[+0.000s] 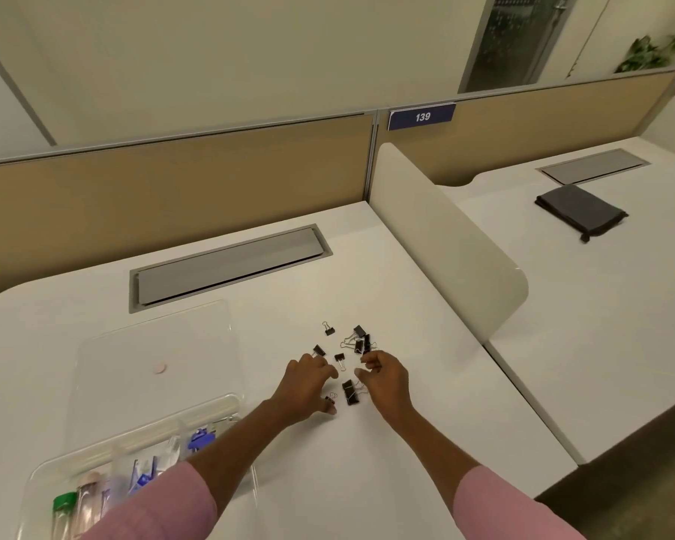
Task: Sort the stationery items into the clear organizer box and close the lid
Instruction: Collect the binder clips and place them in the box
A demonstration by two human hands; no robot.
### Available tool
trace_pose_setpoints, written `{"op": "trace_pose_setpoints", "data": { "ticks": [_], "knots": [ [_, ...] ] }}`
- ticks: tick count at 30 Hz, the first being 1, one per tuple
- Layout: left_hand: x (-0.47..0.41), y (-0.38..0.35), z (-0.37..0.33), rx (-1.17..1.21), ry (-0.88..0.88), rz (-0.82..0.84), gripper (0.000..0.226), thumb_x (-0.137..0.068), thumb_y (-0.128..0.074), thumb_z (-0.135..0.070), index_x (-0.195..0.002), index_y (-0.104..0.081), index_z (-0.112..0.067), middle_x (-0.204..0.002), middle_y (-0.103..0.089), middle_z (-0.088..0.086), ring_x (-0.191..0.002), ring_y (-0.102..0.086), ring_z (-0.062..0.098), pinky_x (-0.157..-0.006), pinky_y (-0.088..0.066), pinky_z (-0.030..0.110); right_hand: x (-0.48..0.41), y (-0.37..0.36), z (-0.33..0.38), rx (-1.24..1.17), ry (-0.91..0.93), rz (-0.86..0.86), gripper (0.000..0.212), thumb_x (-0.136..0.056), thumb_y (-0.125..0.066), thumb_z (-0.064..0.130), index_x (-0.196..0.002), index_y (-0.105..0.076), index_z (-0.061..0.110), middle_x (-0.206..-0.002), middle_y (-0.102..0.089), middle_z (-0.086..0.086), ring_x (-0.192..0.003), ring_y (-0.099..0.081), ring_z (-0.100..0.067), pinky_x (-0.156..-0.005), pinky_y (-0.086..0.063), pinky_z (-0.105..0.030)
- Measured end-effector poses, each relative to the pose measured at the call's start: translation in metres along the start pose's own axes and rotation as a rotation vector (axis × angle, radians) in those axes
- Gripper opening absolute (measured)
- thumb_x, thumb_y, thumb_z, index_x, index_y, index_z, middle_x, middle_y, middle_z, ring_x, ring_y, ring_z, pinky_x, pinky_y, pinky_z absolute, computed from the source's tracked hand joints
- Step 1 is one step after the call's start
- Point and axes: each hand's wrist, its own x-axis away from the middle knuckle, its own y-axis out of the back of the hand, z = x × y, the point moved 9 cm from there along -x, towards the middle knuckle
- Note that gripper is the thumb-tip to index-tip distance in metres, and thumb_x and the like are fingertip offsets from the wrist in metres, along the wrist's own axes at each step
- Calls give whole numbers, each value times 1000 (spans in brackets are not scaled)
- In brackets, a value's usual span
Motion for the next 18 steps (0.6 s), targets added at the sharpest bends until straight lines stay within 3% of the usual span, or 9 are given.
{"op": "trace_pose_setpoints", "data": {
  "ticks": [4, 11, 15, 18],
  "knots": [
    [-4, -3, -5, -71, -30, -7, 52, -71, -76, -43, -115, -58, -23, -119, -55, -2, -112, -46, 22, -80, -30, 31, 0, -19, -1, 170, 114, 151, 38, -68, -84, 15, -100, -65, 18, -96, -56, 6, -78, -53, -2, -67, -41, -9],
    [-8, -6, -11, -120, -68, -45, 31, -79, -66, -32, -106, -62, -18, -108, -58, 3, -103, -49, 26, -71, -22, 30, 4, -46, -8, 467, 224, 328, 61, -66, -84, 24, -121, -59, 14, -120, -53, -5, -115, -47, -17, -92, -41, -23],
    [-8, -9, -11, -116, -108, -65, 27, -76, -69, -29, -98, -67, -15, -100, -62, 7, -97, -53, 29, -70, -25, 31, 3, -48, -13, 554, 209, 346, 61, -70, -81, 27, -125, -57, 14, -120, -51, -6, -117, -42, -19, -93, -38, -23],
    [-9, -9, -11, -134, -125, -68, 24, -74, -71, -30, -91, -67, -13, -93, -64, 8, -90, -55, 30, -67, -25, 32, 2, -49, -11, 592, 220, 328, 48, -73, -79, 26, -115, -61, 13, -115, -51, -6, -113, -42, -21, -88, -40, -27]
  ]
}}
